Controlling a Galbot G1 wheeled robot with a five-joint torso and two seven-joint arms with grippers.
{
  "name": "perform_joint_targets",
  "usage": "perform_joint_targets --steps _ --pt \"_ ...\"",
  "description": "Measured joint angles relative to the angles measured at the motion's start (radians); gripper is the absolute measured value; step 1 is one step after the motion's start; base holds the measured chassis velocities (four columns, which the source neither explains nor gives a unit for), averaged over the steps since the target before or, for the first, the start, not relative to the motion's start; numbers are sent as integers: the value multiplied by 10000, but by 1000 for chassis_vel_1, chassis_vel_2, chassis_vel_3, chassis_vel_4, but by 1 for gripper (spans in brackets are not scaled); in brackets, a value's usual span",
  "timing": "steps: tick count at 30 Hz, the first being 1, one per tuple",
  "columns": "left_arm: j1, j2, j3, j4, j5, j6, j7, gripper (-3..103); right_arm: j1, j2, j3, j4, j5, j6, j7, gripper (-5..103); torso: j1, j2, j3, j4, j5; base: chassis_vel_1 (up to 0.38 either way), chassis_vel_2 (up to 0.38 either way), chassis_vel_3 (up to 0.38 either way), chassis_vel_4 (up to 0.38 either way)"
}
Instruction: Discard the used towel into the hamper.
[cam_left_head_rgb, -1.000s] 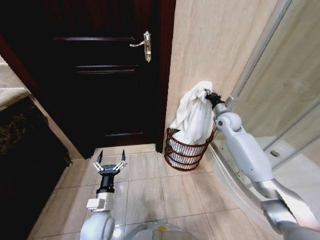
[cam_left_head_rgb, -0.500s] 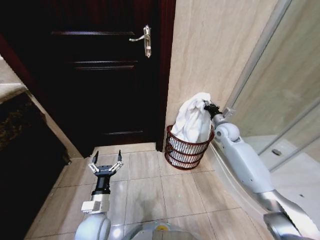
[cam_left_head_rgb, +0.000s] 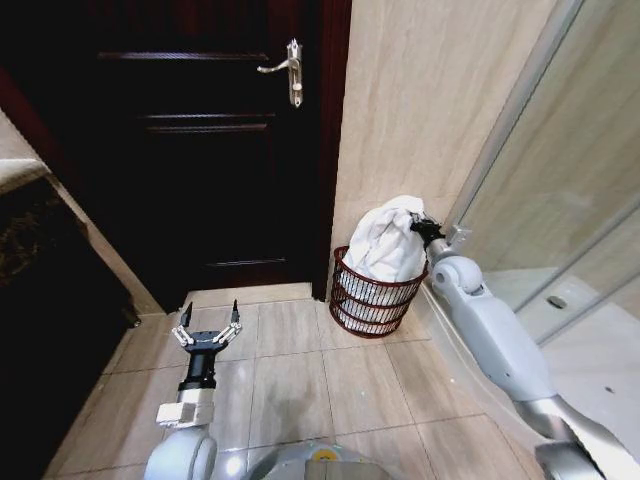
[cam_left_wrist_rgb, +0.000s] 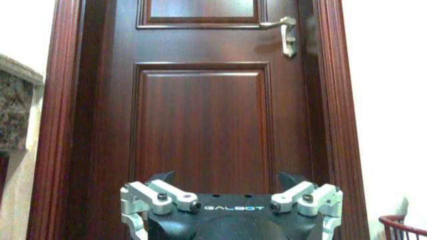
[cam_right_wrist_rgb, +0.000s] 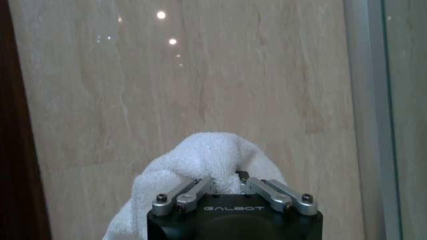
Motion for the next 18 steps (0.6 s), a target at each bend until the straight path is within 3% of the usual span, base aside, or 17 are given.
perform_joint_targets --steps 6,9,18 --pt "29 -96 44 4 19 -37 9 100 -465 -114 177 496 452 -428 127 10 -11 -201 -189 1 0 0 0 0 0" --pt "88 -160 47 -57 45 -100 10 100 -817 -262 331 1018 827 -1076 261 10 -22 -374 -340 1 -1 0 0 0 0" --pt "251 -307 -4 -125 93 -279 15 100 -1108 -350 401 1265 875 -1173 331 10 -26 -557 -583 3 -7 0 0 0 0"
